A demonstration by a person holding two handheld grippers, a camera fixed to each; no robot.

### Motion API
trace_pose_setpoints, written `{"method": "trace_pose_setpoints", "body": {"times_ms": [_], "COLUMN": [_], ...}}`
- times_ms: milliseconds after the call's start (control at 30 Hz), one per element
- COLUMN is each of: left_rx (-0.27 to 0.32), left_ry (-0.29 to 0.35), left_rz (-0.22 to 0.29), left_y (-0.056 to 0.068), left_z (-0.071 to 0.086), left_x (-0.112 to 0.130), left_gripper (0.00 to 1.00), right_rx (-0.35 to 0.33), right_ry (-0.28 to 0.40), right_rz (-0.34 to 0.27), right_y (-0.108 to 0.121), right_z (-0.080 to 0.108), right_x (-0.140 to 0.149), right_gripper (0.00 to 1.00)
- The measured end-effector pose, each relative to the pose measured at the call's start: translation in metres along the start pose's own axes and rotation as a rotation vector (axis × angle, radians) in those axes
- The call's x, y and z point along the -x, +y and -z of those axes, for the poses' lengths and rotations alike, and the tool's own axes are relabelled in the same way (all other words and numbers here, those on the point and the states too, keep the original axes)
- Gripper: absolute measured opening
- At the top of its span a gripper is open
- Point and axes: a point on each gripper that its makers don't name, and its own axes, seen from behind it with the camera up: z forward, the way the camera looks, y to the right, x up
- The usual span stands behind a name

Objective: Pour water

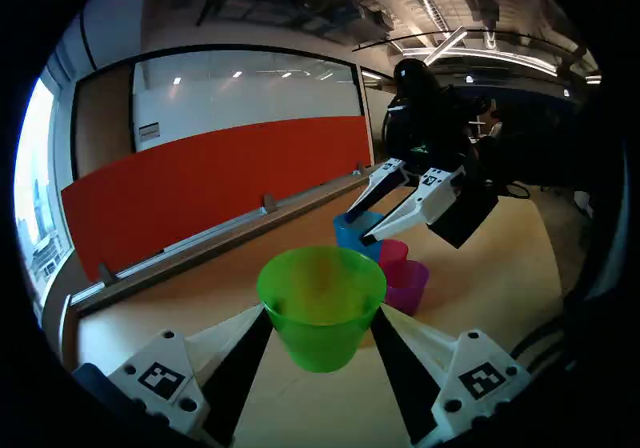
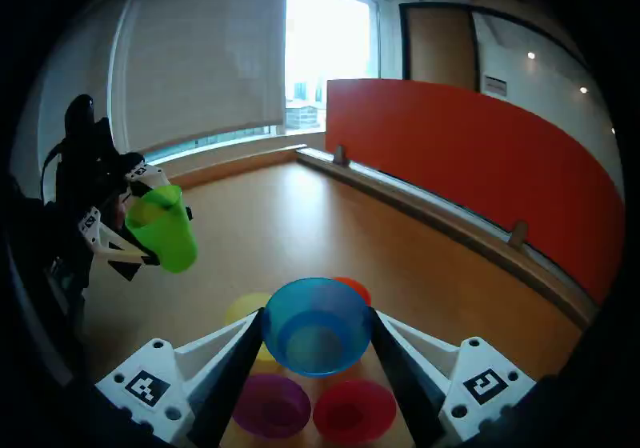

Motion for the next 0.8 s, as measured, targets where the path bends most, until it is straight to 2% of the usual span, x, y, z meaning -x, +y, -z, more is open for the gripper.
{"method": "trace_pose_setpoints", "body": {"times_ms": [300, 800], "left_rx": [0.002, -0.007], "left_ry": [0.010, 0.030], "left_rz": [-0.005, -0.004], "left_y": [0.006, 0.009], "left_z": [-0.001, -0.001], "left_x": [-0.008, -0.019], "left_gripper": [0.82, 0.81], "right_rx": [0.012, 0.026], "right_ry": [0.087, 0.239], "right_rz": [-0.012, -0.031], "right_y": [-0.007, -0.017], "right_z": [0.014, 0.030], "right_x": [-0.019, -0.054], "right_gripper": [0.92, 0.92]}}
